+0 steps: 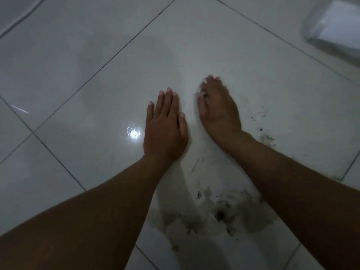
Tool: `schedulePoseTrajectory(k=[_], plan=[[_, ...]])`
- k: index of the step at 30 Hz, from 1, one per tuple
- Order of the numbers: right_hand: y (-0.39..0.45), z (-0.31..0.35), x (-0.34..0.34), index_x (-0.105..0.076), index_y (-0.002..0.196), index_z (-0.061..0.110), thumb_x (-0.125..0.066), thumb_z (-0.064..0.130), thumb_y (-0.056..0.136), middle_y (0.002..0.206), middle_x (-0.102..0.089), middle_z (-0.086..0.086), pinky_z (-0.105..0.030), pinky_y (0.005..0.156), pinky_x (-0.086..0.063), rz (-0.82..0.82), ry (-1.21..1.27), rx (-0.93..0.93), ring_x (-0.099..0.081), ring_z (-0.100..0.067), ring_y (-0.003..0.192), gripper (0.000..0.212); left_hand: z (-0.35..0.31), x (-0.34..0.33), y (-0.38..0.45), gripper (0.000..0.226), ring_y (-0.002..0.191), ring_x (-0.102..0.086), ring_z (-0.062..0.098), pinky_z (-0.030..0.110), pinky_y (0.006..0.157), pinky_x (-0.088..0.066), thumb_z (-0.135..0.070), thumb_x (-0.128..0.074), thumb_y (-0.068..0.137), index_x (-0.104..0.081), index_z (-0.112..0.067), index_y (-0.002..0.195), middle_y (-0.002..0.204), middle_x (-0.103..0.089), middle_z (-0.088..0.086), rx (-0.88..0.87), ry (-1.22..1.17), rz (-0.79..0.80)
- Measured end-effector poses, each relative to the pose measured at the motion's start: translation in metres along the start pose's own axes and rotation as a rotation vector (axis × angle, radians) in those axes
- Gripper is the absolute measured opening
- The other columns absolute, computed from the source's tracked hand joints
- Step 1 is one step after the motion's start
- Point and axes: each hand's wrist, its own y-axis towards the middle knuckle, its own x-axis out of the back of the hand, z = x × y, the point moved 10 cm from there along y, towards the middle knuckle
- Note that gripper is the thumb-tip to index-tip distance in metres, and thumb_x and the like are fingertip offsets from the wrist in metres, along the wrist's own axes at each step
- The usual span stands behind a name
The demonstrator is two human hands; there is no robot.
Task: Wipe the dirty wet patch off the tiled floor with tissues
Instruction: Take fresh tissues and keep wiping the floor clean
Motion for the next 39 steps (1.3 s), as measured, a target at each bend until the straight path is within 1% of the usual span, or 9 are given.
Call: schedulePoseTrajectory(k=[4,7,11,14,20,24,28,34,39], plan=[[-0.033,0.009,0.008,-0.059,0.125,0.008,-0.050,0.017,0.099,0.131,-0.061,-0.009,-0.035,0.112,-0.037,-0.006,0.001,0.151,-0.048,-0.022,0.132,0.029,-0.001,0.000,0.001,0.058,0.152,-0.006,0.018,0.044,0.124,-0.008,-0.030,-0.028,0.102,-0.020,-0.008,0.155,0.163,-0.015,0.009,-0.001,0.002,-0.012],[-0.034,-0.020,0.025,-0.057,0.131,0.011,-0.045,0.009,0.099,0.136,-0.057,-0.012,-0.038,0.111,-0.039,-0.087,0.004,0.032,-0.046,-0.024,0.134,0.033,0.000,0.000,0.002,0.058,0.152,-0.005,0.018,0.045,0.123,-0.009,-0.030,-0.026,0.102,-0.019,-0.009,0.155,0.164,-0.014,0.008,0.002,0.002,-0.005],[0.005,-0.036,0.017,-0.045,0.142,0.004,-0.036,-0.001,0.098,0.152,-0.038,-0.015,-0.034,0.121,-0.018,-0.080,-0.037,-0.100,-0.027,-0.027,0.145,0.045,0.000,0.000,0.000,0.058,0.152,-0.004,0.017,0.044,0.124,-0.008,-0.031,-0.026,0.102,-0.018,-0.010,0.156,0.164,-0.013,0.007,0.006,0.000,-0.002],[0.014,-0.014,-0.003,-0.030,0.149,0.004,-0.032,0.003,0.099,0.159,-0.024,-0.013,-0.035,0.122,-0.009,0.033,-0.090,-0.042,-0.013,-0.026,0.149,0.050,0.001,0.000,0.000,0.058,0.152,-0.006,0.018,0.044,0.123,-0.008,-0.030,-0.028,0.102,-0.020,-0.009,0.155,0.163,-0.014,0.008,0.003,0.004,-0.007],[-0.044,0.011,-0.006,-0.051,0.139,0.004,-0.035,0.012,0.099,0.148,-0.045,-0.013,-0.039,0.119,-0.025,0.132,-0.116,0.340,-0.035,-0.025,0.141,0.043,0.000,0.001,0.000,0.058,0.152,-0.007,0.018,0.044,0.123,-0.010,-0.030,-0.028,0.102,-0.022,-0.009,0.155,0.163,-0.016,0.008,0.000,-0.011,-0.016],[-0.031,-0.010,0.007,-0.055,0.135,0.003,-0.042,0.001,0.097,0.146,-0.046,-0.015,-0.034,0.119,-0.022,0.042,-0.131,0.209,-0.038,-0.026,0.140,0.040,0.000,0.001,0.001,0.058,0.152,-0.006,0.018,0.044,0.123,-0.009,-0.030,-0.028,0.102,-0.020,-0.009,0.155,0.163,-0.015,0.007,0.006,-0.015,-0.005],[0.000,-0.009,-0.004,-0.045,0.144,0.009,-0.037,-0.001,0.098,0.156,-0.032,-0.011,-0.028,0.119,-0.011,0.036,-0.096,0.027,-0.024,-0.023,0.147,0.048,0.000,0.000,0.001,0.057,0.152,-0.005,0.017,0.044,0.124,-0.008,-0.029,-0.029,0.102,-0.020,-0.010,0.155,0.164,-0.014,0.007,-0.001,-0.015,-0.005],[-0.064,0.031,-0.013,-0.056,0.135,0.008,-0.038,0.008,0.092,0.144,-0.050,-0.010,-0.040,0.117,-0.029,0.234,-0.088,0.443,-0.042,-0.024,0.138,0.046,0.002,0.002,0.001,0.058,0.152,-0.008,0.020,0.043,0.124,-0.007,-0.024,-0.029,0.099,-0.024,-0.006,0.154,0.162,-0.018,0.010,-0.030,-0.056,-0.014],[-0.068,0.009,0.007,-0.060,0.131,0.006,-0.045,0.002,0.091,0.141,-0.053,-0.012,-0.040,0.116,-0.029,0.139,-0.143,0.343,-0.045,-0.026,0.135,0.042,0.000,0.003,-0.008,0.060,0.152,-0.004,0.021,0.039,0.124,0.000,-0.026,-0.027,0.099,-0.020,-0.006,0.155,0.163,-0.013,0.010,-0.095,-0.093,0.071]])
